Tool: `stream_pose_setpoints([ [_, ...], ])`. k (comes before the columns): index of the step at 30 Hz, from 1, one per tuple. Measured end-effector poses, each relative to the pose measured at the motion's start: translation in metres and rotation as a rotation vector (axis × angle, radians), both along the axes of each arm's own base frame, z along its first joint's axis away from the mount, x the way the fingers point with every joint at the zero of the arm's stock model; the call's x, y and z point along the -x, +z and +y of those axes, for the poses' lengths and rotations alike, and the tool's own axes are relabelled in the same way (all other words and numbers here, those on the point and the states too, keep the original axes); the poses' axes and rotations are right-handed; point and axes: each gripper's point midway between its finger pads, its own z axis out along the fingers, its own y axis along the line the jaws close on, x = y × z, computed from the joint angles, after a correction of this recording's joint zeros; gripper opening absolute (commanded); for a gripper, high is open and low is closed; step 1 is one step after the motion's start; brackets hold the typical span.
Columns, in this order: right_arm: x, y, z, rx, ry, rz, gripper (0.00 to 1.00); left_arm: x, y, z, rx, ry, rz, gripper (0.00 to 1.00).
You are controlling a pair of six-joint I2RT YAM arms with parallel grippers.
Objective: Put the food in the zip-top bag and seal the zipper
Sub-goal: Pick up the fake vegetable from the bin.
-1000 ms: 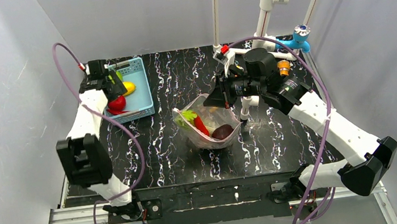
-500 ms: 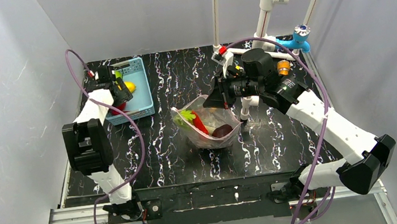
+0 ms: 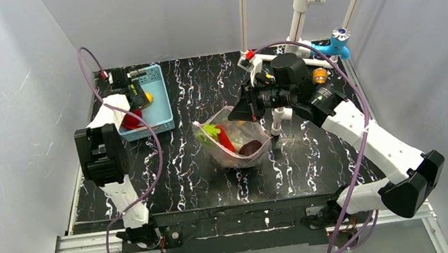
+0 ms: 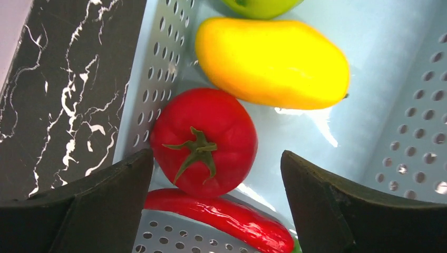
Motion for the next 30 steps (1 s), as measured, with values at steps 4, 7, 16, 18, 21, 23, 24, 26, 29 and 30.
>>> stream_pose_setpoints([
  [4,-0.001,0.000,0.001,0.002,-0.001,0.002,0.01,0.001,-0.018,0.005,-0.026,0.002,0.048,0.96],
  [7,-0.001,0.000,0.001,0.004,0.000,0.005,0.01,0.003,-0.030,0.007,-0.038,0.002,0.080,0.93],
  [16,-0.001,-0.003,0.002,0.010,0.004,0.022,0.01,0.005,-0.045,0.011,-0.054,0.003,0.121,0.49],
  [18,-0.001,-0.003,0.002,0.010,0.004,0.024,0.01,0.004,-0.045,0.010,-0.048,-0.005,0.121,0.40],
  [21,-0.001,-0.003,0.002,0.010,0.004,0.025,0.01,0.005,-0.043,0.006,-0.029,-0.027,0.118,0.33],
  [23,-0.001,-0.003,0.002,0.010,0.004,0.025,0.01,0.008,-0.042,0.002,-0.008,-0.043,0.116,0.29],
  [24,-0.001,-0.003,0.002,0.009,0.004,0.025,0.01,0.010,-0.040,-0.001,0.004,-0.054,0.116,0.27],
  [26,-0.001,-0.003,0.002,0.009,0.004,0.025,0.01,0.016,-0.033,-0.008,0.026,-0.077,0.109,0.22],
  [29,-0.001,-0.002,0.002,0.008,0.003,0.025,0.01,0.023,-0.011,-0.021,0.061,-0.117,0.057,0.12],
  [30,-0.001,-0.002,0.002,0.007,0.003,0.026,0.01,0.027,0.000,-0.026,0.075,-0.134,0.029,0.11],
])
